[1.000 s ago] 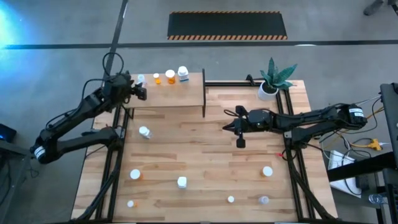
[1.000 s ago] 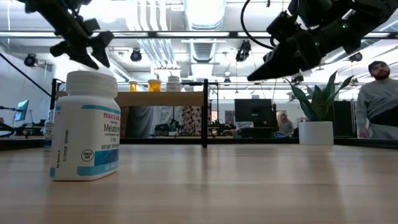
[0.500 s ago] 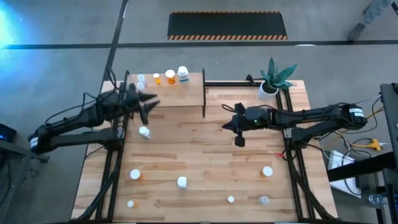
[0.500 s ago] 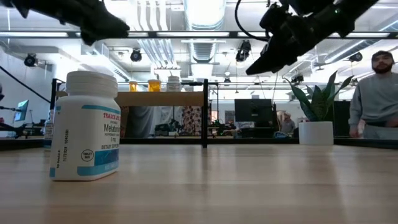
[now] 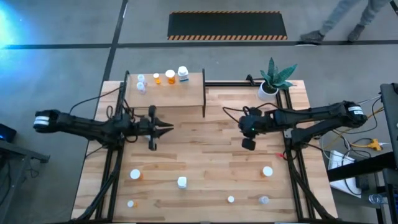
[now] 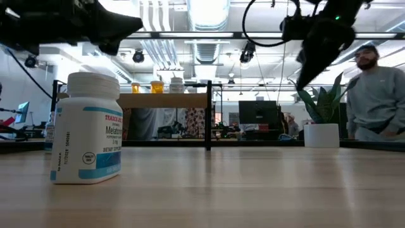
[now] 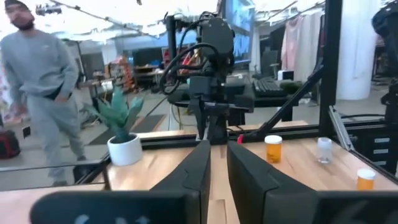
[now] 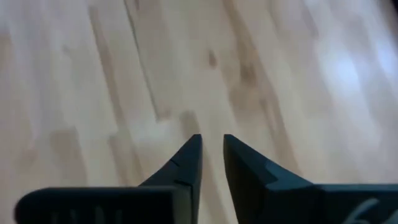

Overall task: Pick and place medicine bottles onto shelf by color
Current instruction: Put the right large orange pill bottle on the shelf aligned with the other large orange pill bottle

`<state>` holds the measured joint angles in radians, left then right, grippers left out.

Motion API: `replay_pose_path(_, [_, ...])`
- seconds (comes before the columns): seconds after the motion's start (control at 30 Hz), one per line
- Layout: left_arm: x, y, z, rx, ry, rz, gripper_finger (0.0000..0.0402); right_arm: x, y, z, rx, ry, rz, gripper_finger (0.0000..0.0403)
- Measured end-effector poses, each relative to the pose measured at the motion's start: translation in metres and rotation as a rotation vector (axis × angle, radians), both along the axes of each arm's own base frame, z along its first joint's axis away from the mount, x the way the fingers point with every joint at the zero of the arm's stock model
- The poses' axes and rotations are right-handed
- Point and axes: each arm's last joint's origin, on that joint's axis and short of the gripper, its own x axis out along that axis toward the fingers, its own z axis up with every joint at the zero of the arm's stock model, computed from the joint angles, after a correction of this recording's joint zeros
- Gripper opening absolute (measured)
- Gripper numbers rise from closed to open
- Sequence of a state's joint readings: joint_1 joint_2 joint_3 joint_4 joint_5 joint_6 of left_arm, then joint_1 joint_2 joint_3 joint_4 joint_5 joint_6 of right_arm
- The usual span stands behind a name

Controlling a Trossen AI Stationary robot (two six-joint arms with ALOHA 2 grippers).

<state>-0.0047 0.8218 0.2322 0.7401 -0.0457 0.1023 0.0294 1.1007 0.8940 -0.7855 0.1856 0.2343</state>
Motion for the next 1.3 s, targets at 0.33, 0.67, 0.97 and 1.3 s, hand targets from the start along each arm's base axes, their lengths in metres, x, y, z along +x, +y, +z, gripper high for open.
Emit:
replay_pose_path(0.33, [0.023,-0.006,-0.022,0.046,0.013,-0.032,0.0031,-0.026,0.045,0.021,0.133,0.166,-0.187,0.0165])
replay_pose_path(0.67, [0.033,-0.007,-0.025,0.045,-0.004,-0.046,0.0031,-0.051,0.095,0.020,0.225,0.235,-0.292,0.0310])
replay_pose_path(0.97, [0.032,-0.007,-0.024,0.042,-0.012,-0.051,0.0031,-0.070,0.137,0.010,0.276,0.312,-0.322,0.0363])
replay_pose_path(1.3, [0.033,-0.007,-0.026,0.065,0.000,-0.047,0.0031,-0.076,0.168,-0.019,0.165,0.392,-0.305,0.0364])
